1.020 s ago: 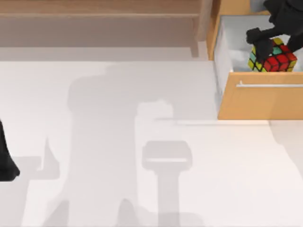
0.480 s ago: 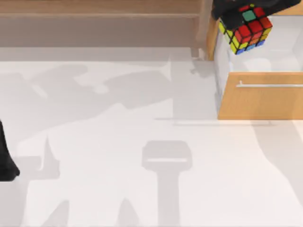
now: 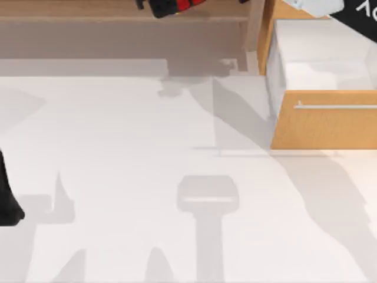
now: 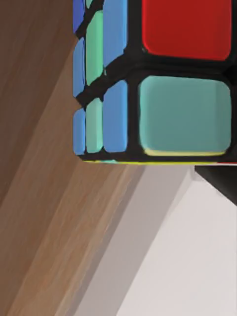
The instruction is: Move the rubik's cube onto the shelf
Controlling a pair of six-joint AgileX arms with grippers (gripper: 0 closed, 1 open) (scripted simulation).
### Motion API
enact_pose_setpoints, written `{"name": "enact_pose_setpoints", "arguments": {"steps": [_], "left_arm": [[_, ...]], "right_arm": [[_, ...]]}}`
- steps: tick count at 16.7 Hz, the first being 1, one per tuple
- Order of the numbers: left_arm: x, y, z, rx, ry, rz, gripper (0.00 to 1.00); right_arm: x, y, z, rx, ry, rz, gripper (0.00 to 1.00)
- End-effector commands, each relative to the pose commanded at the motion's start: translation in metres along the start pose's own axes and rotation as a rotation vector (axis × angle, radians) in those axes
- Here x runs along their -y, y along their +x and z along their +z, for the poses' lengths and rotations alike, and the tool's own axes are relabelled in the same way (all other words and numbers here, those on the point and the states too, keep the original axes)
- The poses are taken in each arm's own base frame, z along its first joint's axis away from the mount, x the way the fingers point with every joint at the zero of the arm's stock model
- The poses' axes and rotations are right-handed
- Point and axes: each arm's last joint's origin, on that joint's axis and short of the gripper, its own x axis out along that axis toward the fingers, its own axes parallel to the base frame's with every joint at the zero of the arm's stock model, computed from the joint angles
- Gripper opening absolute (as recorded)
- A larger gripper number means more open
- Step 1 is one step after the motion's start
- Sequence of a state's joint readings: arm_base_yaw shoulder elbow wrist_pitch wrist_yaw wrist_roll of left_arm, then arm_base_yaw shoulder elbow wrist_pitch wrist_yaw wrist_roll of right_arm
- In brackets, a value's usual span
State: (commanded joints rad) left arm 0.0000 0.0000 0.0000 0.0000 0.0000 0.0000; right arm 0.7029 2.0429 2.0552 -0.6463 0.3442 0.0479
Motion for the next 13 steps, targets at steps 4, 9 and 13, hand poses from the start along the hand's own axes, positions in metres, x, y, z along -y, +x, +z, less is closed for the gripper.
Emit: {"name": "enact_pose_setpoints", "arguments": {"steps": [4,9,13], "left_arm": [[0.000,0.000,0.000,0.000,0.000,0.000,1.00],[0.000,0.000,0.000,0.000,0.000,0.000,1.00],[0.000,0.000,0.000,0.000,0.000,0.000,1.00]], "right_arm": [[-0.056,-0.014,0.010,0.321,0.086,0.002,0.00],[-0.102,-0.002,-0.010,0.576,0.207,-0.044,0.00],[-0.117,0.040,-0.055,0.645,0.249,-0.140,0.00]]}}
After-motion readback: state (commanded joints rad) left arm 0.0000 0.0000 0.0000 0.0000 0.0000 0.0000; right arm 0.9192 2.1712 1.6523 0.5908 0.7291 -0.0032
